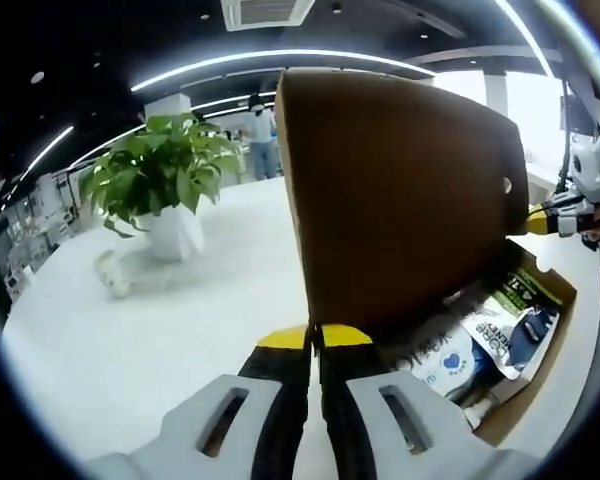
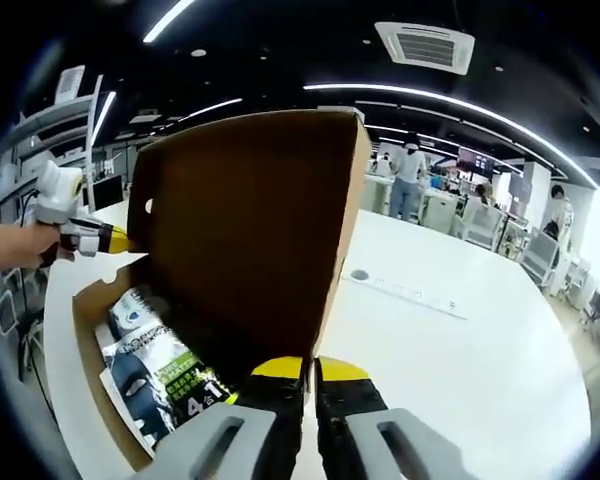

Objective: Operate the shoe box by opening the lid, removing the specified soft item, and placing it in the target area until the item is outside and the box remains undamaged.

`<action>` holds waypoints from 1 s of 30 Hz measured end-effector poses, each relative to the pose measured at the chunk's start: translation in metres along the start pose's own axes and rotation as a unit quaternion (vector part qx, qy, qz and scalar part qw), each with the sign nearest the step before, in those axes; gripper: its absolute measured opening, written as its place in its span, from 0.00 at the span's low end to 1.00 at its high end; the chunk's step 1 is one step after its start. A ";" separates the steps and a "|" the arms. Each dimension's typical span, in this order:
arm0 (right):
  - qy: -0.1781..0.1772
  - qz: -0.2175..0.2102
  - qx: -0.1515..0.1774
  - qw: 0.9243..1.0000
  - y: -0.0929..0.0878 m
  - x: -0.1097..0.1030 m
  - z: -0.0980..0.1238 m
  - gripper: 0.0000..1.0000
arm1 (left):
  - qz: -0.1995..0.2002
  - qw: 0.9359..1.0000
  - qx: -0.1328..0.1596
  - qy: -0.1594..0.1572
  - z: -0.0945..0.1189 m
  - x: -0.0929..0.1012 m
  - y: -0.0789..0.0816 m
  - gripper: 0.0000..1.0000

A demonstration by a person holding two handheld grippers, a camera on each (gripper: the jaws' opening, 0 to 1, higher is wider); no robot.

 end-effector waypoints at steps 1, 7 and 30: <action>0.000 -0.002 -0.002 1.000 0.000 0.000 -0.001 0.00 | 0.000 1.000 0.000 0.000 0.000 0.000 0.000 0.01; 0.000 -0.001 -0.005 1.000 0.002 0.002 -0.004 0.00 | 0.001 1.000 0.001 0.000 -0.002 -0.001 0.004 0.01; 0.014 0.010 -0.016 1.000 0.007 0.009 -0.011 0.00 | 0.013 1.000 -0.015 -0.001 -0.012 -0.005 0.013 0.01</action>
Point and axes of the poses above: the point that each gripper's makers call its tool centre point, and the gripper's own axes: z roughly backward along the fingers, x roughly to its right, y roughly out of its top, the point moved 3 cm from there along z, roughly backward along the fingers, and after that the axes turned 3 degrees about z, right-handed, at the moved point
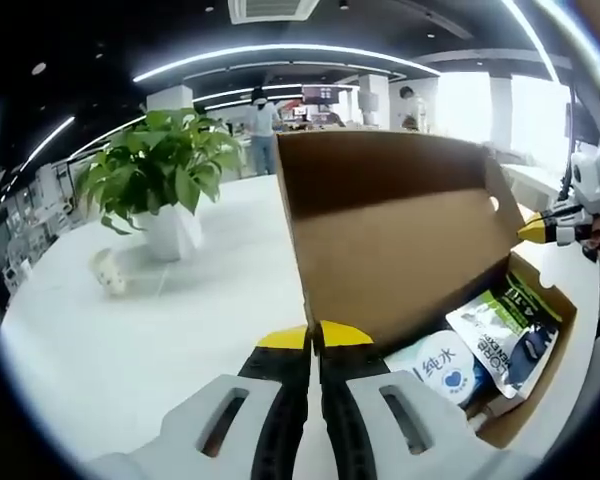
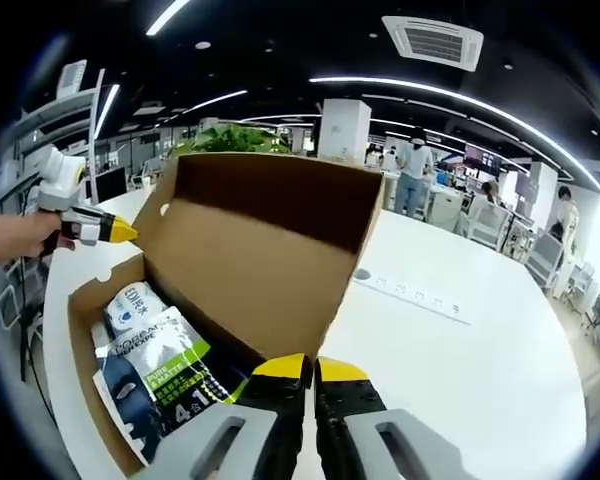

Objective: Operate the shoe box by opening the lid, removing the specified soft item, and placing it in the target area until the item is outside and the box remains undamaged.

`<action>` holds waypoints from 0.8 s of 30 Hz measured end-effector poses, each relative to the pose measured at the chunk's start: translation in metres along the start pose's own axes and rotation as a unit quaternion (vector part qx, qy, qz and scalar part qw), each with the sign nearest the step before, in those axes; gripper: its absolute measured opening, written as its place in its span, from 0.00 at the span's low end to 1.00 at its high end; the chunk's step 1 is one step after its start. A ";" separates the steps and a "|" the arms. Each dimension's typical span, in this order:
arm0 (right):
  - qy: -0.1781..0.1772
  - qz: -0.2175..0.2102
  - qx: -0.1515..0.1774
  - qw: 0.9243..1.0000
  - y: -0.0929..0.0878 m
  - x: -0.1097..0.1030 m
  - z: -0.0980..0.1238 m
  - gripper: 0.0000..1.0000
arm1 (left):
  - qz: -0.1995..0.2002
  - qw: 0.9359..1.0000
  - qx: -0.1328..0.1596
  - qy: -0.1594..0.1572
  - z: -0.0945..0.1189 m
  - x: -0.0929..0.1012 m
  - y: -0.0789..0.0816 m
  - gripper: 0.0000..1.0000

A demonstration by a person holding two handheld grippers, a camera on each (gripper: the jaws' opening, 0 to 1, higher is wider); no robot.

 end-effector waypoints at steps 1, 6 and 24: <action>0.001 0.000 -0.001 1.000 0.000 0.000 0.000 0.00 | 0.000 1.000 -0.001 0.000 -0.001 0.000 0.000 0.01; 0.001 -0.003 -0.003 1.000 0.001 0.002 -0.003 0.00 | 0.001 1.000 -0.007 0.002 -0.005 -0.002 0.002 0.01; 0.004 0.002 -0.010 1.000 0.003 0.008 -0.013 0.00 | 0.002 1.000 -0.023 -0.002 -0.017 -0.005 0.006 0.01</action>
Point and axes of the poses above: the point that each gripper's makers call its tool centre point, and the gripper's own axes: z roughly backward along the fingers, x roughly to its right, y roughly out of its top, the point moved 3 cm from there along z, roughly backward along the fingers, and after that the axes turned 3 degrees about z, right-handed, at the moved point
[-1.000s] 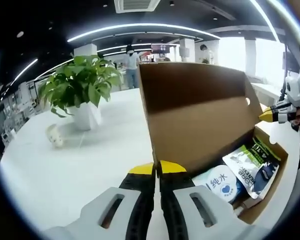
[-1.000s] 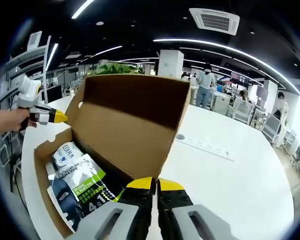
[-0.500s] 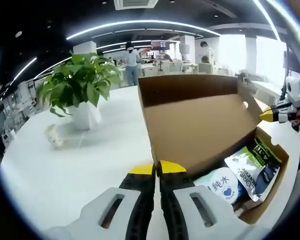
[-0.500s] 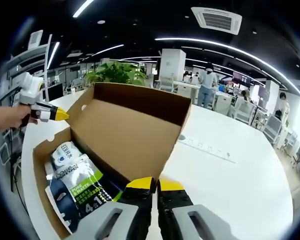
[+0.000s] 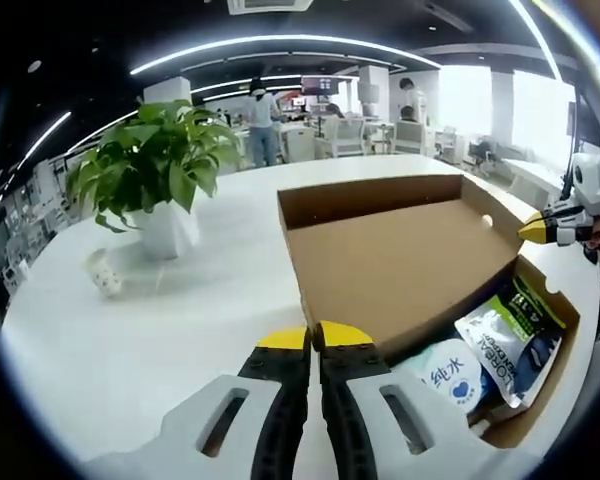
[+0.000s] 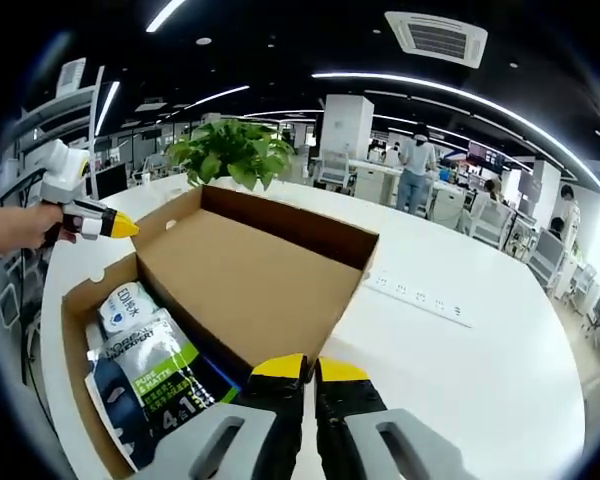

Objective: Operate the shoe box by opening the lid, removing the specified soft item, and placing it in the target area until the item is outside and the box remains undamaged.

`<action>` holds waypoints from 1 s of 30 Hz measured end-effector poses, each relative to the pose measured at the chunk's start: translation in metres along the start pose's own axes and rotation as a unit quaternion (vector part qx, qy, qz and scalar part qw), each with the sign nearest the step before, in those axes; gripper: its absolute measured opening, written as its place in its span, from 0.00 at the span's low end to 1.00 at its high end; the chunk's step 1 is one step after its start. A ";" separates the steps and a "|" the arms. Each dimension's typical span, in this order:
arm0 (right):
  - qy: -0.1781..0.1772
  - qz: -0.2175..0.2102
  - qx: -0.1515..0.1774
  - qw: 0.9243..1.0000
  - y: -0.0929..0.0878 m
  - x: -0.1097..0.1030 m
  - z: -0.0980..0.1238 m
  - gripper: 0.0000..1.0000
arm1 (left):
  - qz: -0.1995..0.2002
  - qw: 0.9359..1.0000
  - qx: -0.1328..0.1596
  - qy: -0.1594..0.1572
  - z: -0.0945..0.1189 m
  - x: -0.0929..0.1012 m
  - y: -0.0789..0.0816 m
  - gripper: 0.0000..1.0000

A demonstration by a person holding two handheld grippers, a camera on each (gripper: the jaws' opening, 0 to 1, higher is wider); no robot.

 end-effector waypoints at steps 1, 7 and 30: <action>0.000 0.000 -0.001 1.000 0.000 0.000 -0.001 0.00 | 0.000 1.000 -0.001 0.000 -0.001 0.000 0.000 0.01; 0.000 0.001 -0.003 1.000 0.000 0.002 -0.005 0.00 | 0.000 1.000 -0.007 -0.001 -0.006 -0.001 0.000 0.01; -0.002 -0.015 -0.013 1.000 -0.002 0.007 -0.019 0.00 | 0.026 0.999 -0.026 0.007 -0.019 -0.003 -0.003 0.01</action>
Point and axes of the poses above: the point that each gripper's makers call its tool centre point, and the gripper's own axes: z roughly backward along the fingers, x roughly to its right, y roughly out of its top, the point moved 3 cm from there along z, roughly backward along the fingers, and after that the axes turned 3 degrees about z, right-handed, at the moved point
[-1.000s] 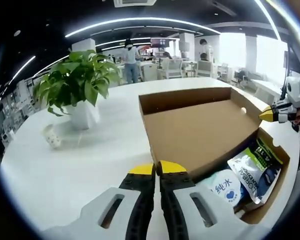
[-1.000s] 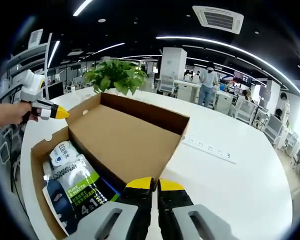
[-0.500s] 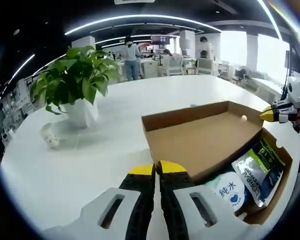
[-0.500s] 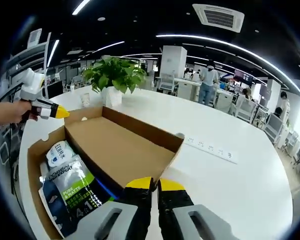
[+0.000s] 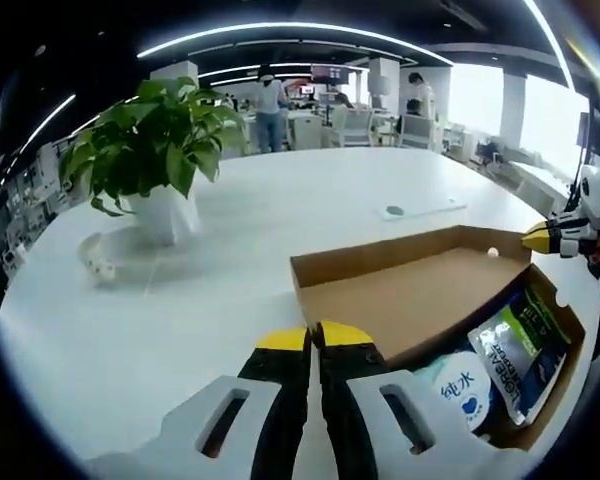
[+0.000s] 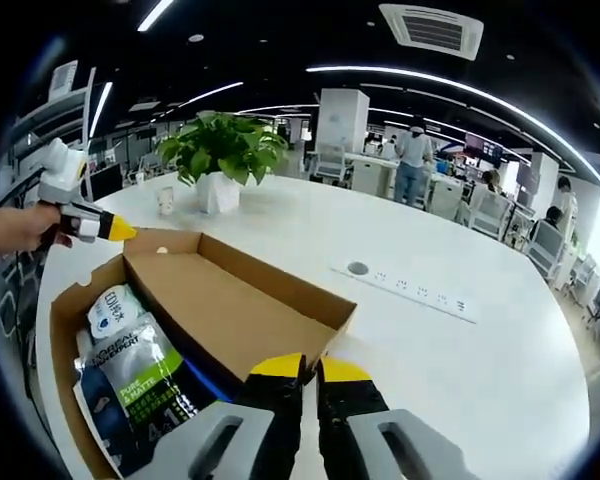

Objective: Operate the shoe box by opening the lid, removing the specified soft item, and placing it in the target area until the item is outside and the box remains undamaged.

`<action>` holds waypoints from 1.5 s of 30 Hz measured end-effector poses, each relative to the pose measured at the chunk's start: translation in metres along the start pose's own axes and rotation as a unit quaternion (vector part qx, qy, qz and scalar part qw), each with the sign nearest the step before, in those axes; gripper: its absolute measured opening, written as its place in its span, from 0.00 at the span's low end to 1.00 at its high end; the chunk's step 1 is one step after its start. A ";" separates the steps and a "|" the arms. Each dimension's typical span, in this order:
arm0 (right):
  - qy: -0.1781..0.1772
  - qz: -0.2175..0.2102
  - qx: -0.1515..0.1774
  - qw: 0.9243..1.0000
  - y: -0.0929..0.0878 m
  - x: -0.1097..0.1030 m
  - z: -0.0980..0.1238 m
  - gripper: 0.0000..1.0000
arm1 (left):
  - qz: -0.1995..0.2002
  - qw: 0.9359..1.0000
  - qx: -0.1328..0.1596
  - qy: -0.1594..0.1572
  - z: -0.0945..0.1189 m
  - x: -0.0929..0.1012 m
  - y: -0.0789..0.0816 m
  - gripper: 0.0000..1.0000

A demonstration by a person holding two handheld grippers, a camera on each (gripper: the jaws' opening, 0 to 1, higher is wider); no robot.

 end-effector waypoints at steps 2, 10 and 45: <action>0.000 -0.003 -0.001 1.000 0.000 0.000 -0.001 0.00 | 0.002 1.000 -0.002 0.000 -0.002 0.000 0.000 0.01; 0.000 0.000 -0.002 1.000 0.000 0.000 -0.002 0.00 | 0.003 1.000 -0.002 -0.001 -0.002 0.000 0.000 0.02; 0.028 0.031 0.040 0.998 0.006 -0.021 0.048 0.31 | -0.098 0.993 0.007 -0.067 0.062 0.056 -0.005 0.27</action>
Point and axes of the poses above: the point that each gripper's makers call its tool centre point, and the gripper's own axes: z roughly backward along the fingers, x roughly to its right, y roughly out of its top, the point moved 3 cm from there along z, roughly backward along the fingers, and after that the axes turned 3 degrees about z, right-handed, at the moved point
